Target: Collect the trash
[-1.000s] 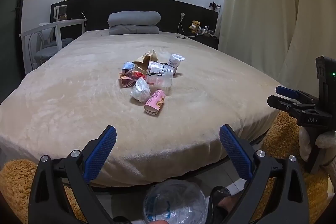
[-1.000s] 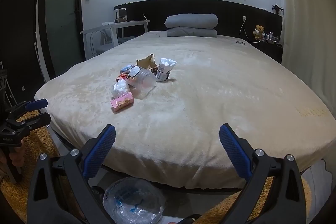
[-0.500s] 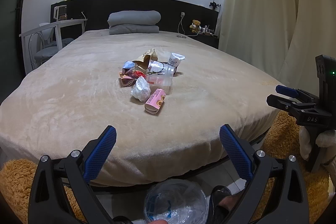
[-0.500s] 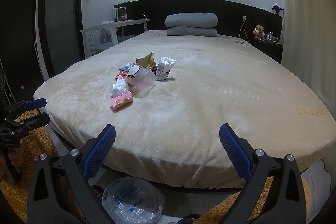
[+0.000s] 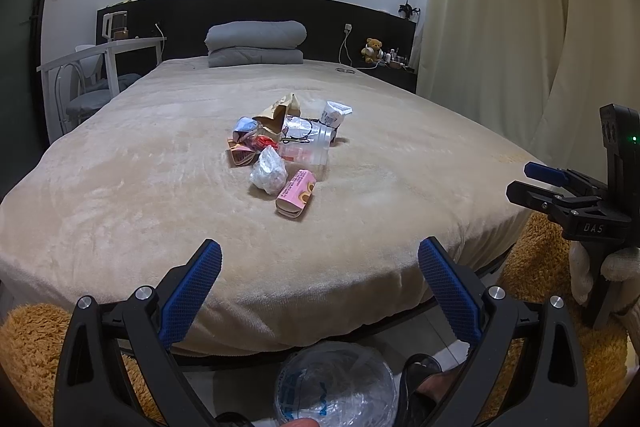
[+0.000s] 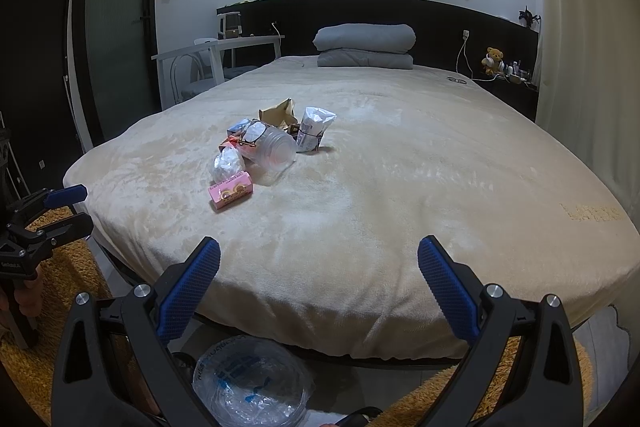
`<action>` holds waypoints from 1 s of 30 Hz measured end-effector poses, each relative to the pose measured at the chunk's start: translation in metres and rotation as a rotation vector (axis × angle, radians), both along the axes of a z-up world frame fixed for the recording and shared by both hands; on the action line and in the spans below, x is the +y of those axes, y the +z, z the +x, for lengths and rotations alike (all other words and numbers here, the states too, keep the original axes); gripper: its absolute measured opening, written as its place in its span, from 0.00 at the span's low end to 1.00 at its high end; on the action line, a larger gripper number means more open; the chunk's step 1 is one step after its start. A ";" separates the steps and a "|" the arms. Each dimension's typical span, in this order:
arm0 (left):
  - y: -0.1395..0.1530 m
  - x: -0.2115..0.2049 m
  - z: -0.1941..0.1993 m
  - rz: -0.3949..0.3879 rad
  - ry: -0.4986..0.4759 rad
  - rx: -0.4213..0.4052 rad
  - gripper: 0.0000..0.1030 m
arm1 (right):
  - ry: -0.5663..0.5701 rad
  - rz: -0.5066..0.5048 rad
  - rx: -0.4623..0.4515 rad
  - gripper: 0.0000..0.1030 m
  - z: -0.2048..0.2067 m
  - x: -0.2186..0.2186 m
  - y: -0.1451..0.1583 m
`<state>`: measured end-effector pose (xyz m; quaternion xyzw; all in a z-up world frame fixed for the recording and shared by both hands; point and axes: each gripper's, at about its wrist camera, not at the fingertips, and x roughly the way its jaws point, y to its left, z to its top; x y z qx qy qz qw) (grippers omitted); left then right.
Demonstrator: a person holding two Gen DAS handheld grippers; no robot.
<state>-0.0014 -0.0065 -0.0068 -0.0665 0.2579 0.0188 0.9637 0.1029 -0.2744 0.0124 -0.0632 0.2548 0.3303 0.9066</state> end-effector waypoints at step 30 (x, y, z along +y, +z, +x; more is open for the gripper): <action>0.002 -0.002 -0.001 0.009 -0.003 0.002 0.94 | 0.000 -0.011 -0.002 0.95 0.000 0.001 -0.001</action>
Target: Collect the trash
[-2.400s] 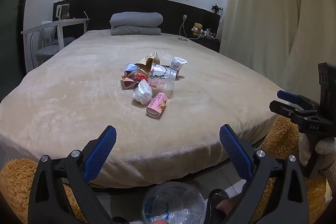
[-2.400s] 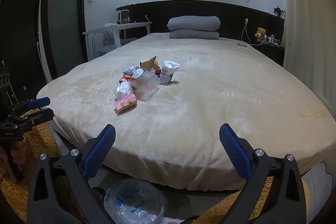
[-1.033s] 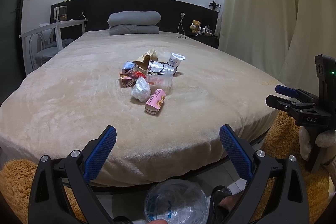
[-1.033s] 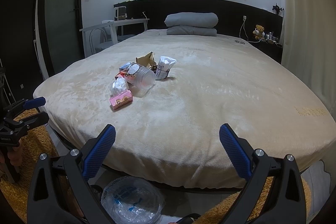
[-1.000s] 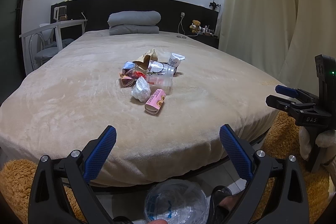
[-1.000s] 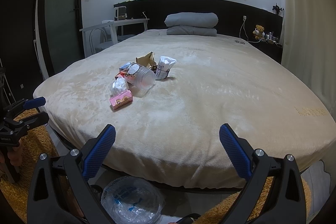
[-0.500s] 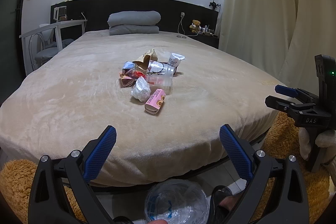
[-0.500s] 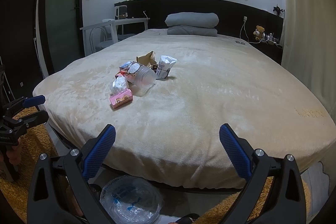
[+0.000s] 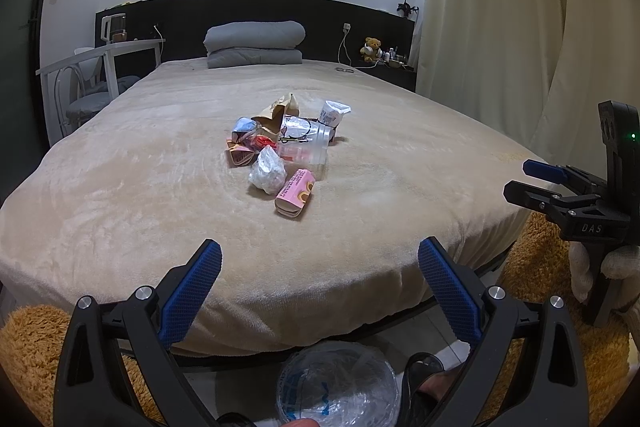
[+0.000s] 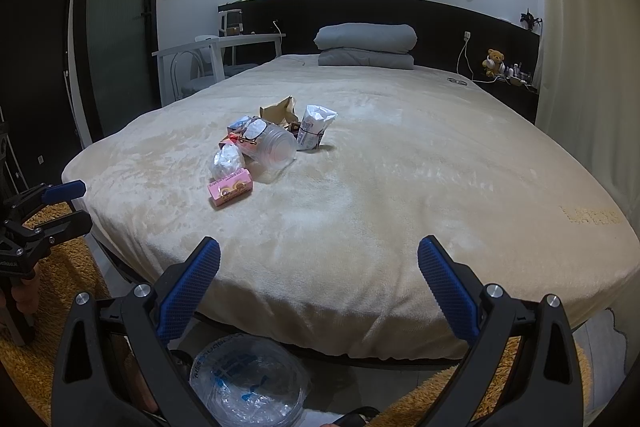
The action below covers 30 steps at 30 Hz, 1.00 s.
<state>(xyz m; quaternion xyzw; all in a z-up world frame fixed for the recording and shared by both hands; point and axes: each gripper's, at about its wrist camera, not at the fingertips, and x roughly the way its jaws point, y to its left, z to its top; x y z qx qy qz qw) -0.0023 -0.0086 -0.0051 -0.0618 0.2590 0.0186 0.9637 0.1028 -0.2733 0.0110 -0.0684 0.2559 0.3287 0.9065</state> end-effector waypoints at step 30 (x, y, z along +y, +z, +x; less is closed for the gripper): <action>0.000 -0.009 0.002 0.002 -0.008 0.026 0.94 | -0.005 0.015 0.018 0.95 0.001 0.001 0.001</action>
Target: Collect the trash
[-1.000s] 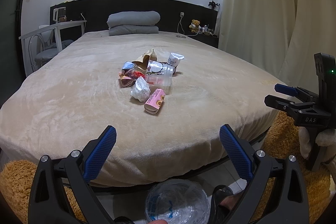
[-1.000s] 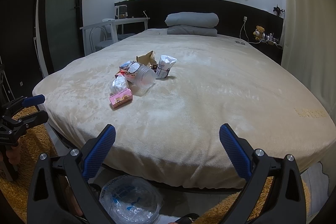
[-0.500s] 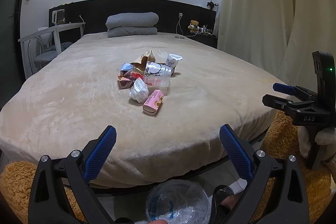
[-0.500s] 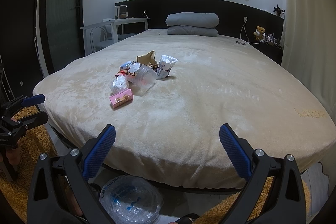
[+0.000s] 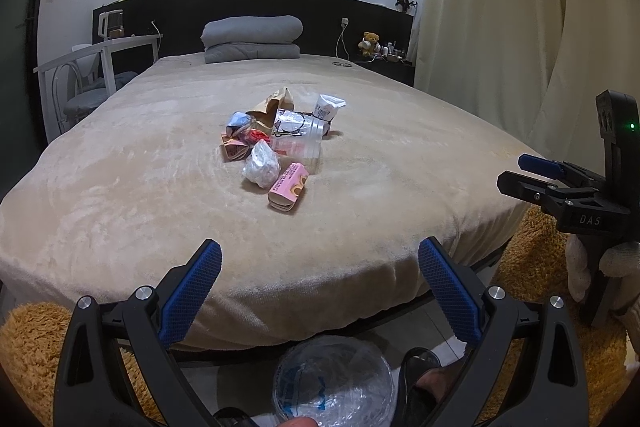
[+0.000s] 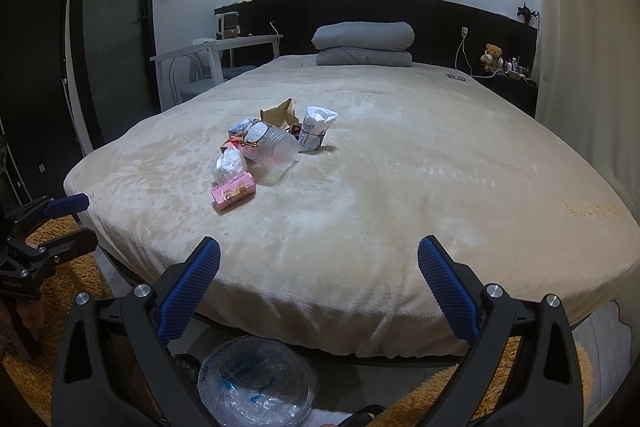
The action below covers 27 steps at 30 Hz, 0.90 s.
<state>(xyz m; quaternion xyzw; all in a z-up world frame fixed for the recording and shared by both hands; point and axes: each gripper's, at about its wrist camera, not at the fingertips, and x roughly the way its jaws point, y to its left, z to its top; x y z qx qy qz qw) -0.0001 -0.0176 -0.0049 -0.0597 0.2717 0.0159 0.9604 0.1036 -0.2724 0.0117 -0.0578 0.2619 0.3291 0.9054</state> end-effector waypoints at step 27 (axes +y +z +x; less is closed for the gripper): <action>-0.003 0.054 0.107 -0.191 -0.042 0.195 0.94 | 0.082 0.080 0.199 0.95 0.149 0.070 0.028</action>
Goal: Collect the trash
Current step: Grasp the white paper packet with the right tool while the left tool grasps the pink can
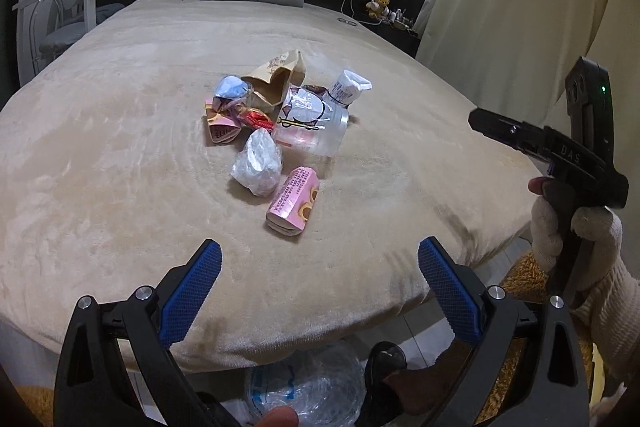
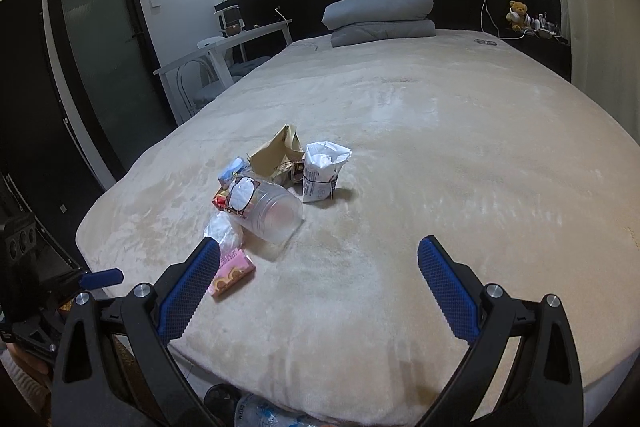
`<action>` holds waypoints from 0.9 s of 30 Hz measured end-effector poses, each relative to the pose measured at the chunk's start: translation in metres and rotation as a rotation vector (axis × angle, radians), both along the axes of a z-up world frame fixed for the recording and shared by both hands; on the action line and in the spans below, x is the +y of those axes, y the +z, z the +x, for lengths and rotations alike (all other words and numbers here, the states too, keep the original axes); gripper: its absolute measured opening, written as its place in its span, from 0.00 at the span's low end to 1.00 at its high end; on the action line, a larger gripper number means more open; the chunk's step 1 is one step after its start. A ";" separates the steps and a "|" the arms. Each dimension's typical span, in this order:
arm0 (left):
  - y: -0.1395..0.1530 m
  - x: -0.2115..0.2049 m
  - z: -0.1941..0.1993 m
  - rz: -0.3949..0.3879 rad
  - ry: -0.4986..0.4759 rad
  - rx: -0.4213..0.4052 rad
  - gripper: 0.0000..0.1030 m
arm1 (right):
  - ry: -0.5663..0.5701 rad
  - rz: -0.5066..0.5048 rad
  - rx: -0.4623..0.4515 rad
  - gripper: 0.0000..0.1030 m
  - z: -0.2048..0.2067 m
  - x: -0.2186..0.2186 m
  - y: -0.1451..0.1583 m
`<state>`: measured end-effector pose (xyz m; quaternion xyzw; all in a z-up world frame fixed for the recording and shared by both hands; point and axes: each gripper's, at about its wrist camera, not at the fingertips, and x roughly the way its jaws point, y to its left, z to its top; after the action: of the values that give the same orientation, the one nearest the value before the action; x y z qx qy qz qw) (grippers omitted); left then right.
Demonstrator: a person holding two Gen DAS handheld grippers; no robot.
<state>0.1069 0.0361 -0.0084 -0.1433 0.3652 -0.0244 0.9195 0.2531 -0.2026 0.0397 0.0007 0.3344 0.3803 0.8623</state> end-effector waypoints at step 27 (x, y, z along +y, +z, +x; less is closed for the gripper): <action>-0.063 0.026 0.099 -0.122 -0.042 0.241 0.83 | 0.080 -0.034 0.214 0.76 0.139 0.108 -0.056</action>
<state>0.2064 0.0617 -0.0714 -0.1933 0.4739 -0.0483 0.8577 0.3921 -0.0945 -0.0160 0.0135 0.4306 0.4065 0.8057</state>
